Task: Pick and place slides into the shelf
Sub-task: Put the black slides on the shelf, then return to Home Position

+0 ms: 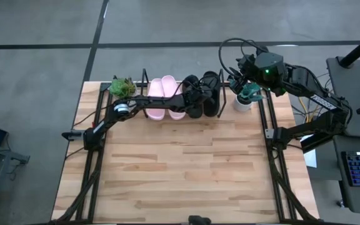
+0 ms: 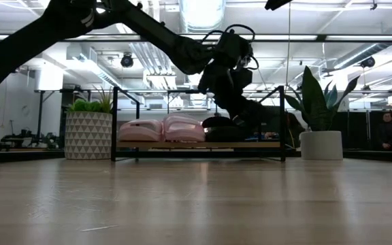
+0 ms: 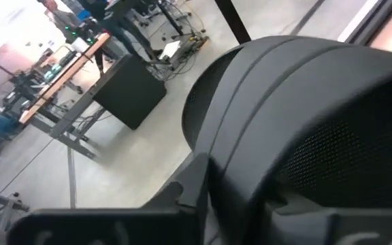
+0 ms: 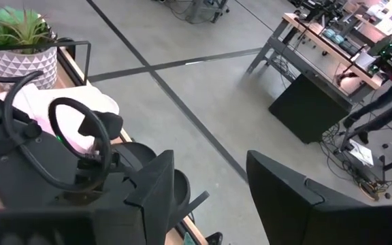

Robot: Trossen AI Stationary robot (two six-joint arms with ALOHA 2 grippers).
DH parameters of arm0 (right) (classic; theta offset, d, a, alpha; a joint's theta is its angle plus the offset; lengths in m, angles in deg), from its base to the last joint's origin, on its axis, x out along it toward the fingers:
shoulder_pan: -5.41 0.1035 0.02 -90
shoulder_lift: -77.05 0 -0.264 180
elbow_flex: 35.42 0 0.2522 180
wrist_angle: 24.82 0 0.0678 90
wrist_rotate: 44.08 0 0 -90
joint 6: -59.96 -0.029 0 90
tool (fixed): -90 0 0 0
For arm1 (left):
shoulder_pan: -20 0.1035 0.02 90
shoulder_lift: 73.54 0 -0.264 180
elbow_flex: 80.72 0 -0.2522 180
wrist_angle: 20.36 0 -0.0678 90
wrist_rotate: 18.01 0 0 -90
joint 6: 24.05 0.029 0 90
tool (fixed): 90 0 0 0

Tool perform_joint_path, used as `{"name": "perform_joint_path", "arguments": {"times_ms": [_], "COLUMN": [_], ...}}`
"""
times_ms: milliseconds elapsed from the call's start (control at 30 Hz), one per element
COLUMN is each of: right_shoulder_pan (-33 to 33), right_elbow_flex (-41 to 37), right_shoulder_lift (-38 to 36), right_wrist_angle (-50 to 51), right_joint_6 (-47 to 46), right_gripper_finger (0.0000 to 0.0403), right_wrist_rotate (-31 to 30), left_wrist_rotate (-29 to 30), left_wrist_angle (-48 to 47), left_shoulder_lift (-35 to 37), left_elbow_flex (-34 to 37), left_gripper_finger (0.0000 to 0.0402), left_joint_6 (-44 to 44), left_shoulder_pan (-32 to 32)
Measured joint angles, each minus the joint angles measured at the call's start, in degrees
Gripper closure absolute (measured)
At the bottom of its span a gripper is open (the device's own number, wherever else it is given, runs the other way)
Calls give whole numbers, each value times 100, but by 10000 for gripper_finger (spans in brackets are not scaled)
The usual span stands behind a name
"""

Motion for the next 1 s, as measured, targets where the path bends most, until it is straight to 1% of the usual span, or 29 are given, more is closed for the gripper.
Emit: {"name": "perform_joint_path", "arguments": {"times_ms": [100,300,400,467,600,700,767,867,933,1000], "right_shoulder_pan": [0,0,0,0,0,0,0,0,0,-1], "right_elbow_flex": [0,0,0,-2,-2,-2,-2,-2,-2,-2], "right_shoulder_lift": [0,2,2,2,2,2,2,2,2,2], "right_wrist_angle": [-1,-1,-1,-1,-1,1,2,7,11,20], "right_joint_6": [0,0,29,44,48,46,80,90,88,91], "right_gripper_finger": [228,232,230,230,233,234,232,232,233,236], "right_wrist_rotate": [0,0,1,2,2,1,1,1,2,0], "left_wrist_rotate": [-75,-317,-800,-1102,-1249,-1266,-1305,-1480,-1851,-2434], "left_wrist_angle": [-180,-294,-335,-345,-439,-814,-1222,-1627,-1698,-1751], "left_shoulder_lift": [-4,-4,-4,-7,6,79,196,487,750,1034], "left_elbow_flex": [1,28,32,5,-37,-28,-28,41,160,309], "left_gripper_finger": [323,217,175,158,147,146,146,146,151,162], "left_joint_6": [17,-26,-23,-26,-26,-25,-26,-24,43,201], "left_shoulder_pan": [17,97,101,96,74,61,51,21,-26,-119]}}
